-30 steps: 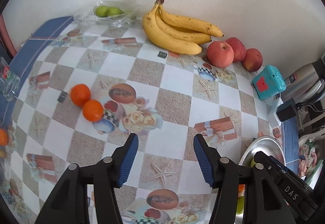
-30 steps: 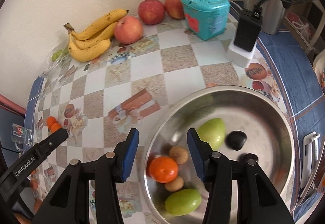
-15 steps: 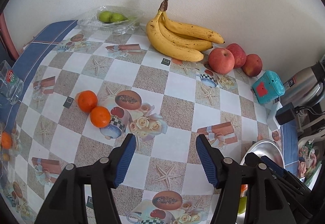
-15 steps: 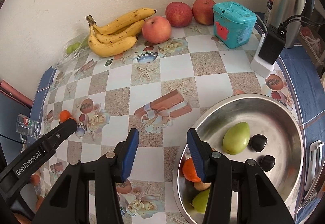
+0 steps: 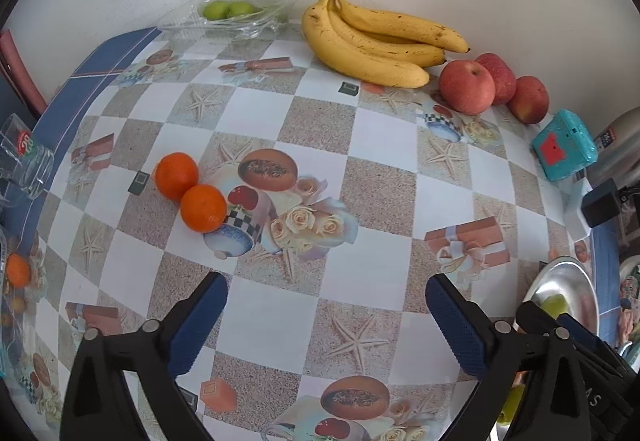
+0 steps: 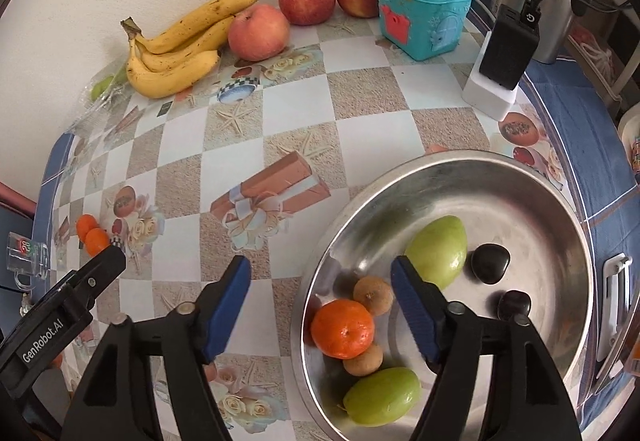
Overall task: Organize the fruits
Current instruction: 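Move both grippers back toward the two remaining mandarins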
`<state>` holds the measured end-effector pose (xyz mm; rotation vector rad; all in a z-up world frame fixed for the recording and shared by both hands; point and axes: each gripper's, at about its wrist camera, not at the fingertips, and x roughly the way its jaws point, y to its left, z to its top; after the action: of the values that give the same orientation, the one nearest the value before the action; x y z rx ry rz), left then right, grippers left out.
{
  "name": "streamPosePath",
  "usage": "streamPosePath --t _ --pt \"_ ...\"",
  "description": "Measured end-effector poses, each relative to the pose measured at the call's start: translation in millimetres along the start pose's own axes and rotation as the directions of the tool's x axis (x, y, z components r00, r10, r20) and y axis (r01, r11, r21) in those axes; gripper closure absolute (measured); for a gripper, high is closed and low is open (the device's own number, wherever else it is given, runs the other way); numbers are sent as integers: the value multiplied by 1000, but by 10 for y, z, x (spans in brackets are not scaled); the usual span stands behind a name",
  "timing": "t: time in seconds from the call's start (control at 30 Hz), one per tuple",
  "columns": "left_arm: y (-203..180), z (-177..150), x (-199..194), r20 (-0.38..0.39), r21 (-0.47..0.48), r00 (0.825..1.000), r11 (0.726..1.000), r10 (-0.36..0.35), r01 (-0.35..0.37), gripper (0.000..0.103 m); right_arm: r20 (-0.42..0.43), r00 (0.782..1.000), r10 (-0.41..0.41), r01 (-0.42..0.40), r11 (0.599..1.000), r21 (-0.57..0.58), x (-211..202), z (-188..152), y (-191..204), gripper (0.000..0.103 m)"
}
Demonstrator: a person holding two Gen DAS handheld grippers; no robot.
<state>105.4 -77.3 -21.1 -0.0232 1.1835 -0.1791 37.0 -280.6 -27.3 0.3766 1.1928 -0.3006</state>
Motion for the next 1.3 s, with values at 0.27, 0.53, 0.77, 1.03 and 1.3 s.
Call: streamPosePath --t 0.27,0.53,0.77,1.03,1.3 --pt "53 -10 34 2 -24 1000 999 22 -22 0 -2 1000 -13 13 1000 -13 28 -11 1 22" --pt "90 15 16 12 -24 1000 999 27 -27 0 22 999 -28 28 1000 -11 11 -8 -34 9" --pt "103 52 -6 30 -8 999 1000 26 -26 0 42 998 -35 35 999 -2 -18 13 -40 8" --pt "151 130 -54 68 26 998 1000 9 -11 0 63 998 -16 16 1000 -2 -45 53 73 8" --pt "317 241 -137 90 58 996 998 -9 4 0 63 998 -8 10 999 -31 -1 76 302 8"
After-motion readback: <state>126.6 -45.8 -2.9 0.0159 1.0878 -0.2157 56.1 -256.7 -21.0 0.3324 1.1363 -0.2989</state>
